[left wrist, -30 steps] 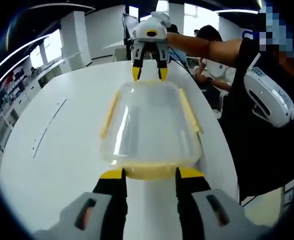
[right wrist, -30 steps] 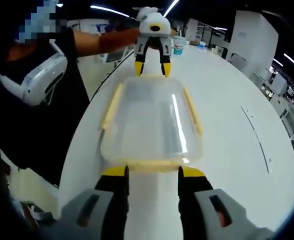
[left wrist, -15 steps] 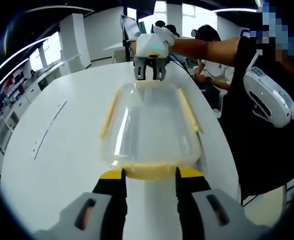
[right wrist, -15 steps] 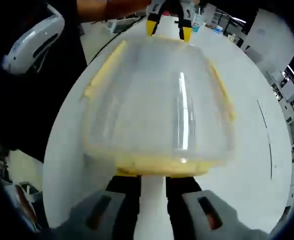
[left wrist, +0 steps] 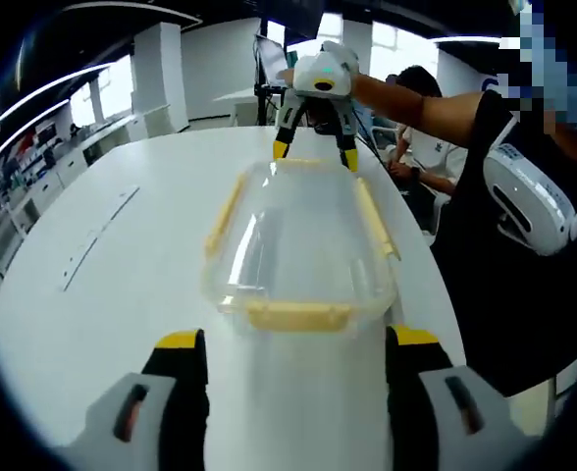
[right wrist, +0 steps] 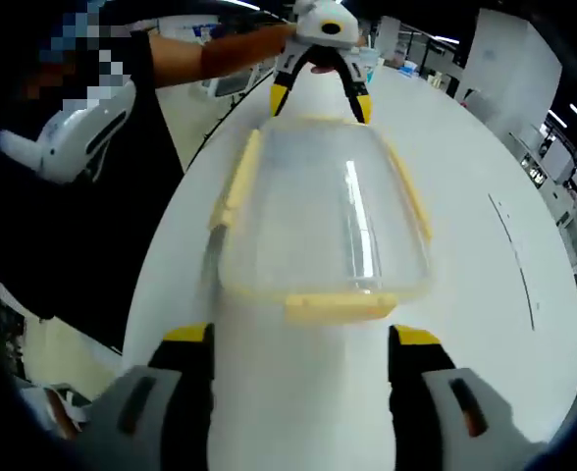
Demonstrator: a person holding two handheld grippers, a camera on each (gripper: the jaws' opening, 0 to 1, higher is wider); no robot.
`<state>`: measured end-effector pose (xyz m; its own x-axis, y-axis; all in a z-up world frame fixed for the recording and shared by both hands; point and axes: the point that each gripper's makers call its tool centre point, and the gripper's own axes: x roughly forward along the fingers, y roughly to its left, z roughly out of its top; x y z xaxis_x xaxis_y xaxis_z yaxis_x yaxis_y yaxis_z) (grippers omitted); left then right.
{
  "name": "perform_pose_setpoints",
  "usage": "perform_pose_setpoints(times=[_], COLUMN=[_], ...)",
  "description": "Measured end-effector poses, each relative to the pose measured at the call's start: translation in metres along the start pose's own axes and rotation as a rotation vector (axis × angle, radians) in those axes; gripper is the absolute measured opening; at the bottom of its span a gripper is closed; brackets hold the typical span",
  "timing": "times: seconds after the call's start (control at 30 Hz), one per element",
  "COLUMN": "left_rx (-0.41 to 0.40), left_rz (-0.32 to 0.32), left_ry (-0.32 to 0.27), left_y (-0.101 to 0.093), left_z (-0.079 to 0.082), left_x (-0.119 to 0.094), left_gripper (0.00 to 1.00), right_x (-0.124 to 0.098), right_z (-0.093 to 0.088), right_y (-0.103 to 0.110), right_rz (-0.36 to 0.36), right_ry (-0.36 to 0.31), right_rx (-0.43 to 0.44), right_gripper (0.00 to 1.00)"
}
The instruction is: Snap each plastic latch of the storage box into its locked position after aligning the lid with the box until every specified latch is closed and the lid sits flush.
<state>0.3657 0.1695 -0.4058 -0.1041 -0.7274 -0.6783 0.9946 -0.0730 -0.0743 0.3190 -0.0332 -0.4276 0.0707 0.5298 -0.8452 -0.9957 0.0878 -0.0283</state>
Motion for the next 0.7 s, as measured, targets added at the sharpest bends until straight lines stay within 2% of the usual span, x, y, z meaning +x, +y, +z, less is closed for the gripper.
perform_pose_setpoints(times=[0.03,0.1,0.13,0.23,0.37,0.43,0.47,0.5,0.67,0.7], left_rx=[-0.052,-0.085,-0.071,-0.042,-0.003,0.023,0.04,0.046,0.05,0.059], left_rz=[0.08,0.081,0.097,0.113,0.119,0.143,0.158,0.163,0.189,0.198], left_ry=[-0.037,-0.046,-0.023,0.059,0.149,0.193,0.213,0.227,0.243,0.248], left_y=[0.009,0.006,0.005,-0.004,-0.012,-0.009,-0.007,-0.007,-0.007,-0.007], left_z=[0.003,0.01,0.011,0.016,0.038,0.047,0.052,0.057,0.083,0.089], left_x=[-0.01,-0.015,-0.016,-0.016,-0.012,-0.016,-0.021,-0.026,-0.05,-0.054], left_gripper=[0.87,0.96,0.99,0.99,1.0,1.0,1.0,1.0,1.0,1.0], right_x=[-0.005,-0.01,-0.014,-0.025,-0.036,-0.041,-0.044,-0.05,-0.062,-0.066], right_z=[0.003,0.009,0.014,0.036,0.066,0.082,0.085,0.091,0.111,0.113], right_y=[0.003,-0.001,-0.002,-0.002,-0.003,-0.002,-0.005,-0.007,-0.004,-0.005], right_rz=[-0.03,-0.057,-0.065,-0.067,-0.083,-0.08,-0.097,-0.111,-0.11,-0.115], right_ry=[-0.016,-0.026,-0.03,-0.055,-0.02,-0.013,0.014,0.038,0.04,0.057], right_rx=[0.018,0.032,0.032,0.055,0.024,0.018,-0.007,-0.036,-0.061,-0.073], right_gripper=[0.97,1.0,1.0,1.0,1.0,1.0,1.0,1.0,1.0,1.0])
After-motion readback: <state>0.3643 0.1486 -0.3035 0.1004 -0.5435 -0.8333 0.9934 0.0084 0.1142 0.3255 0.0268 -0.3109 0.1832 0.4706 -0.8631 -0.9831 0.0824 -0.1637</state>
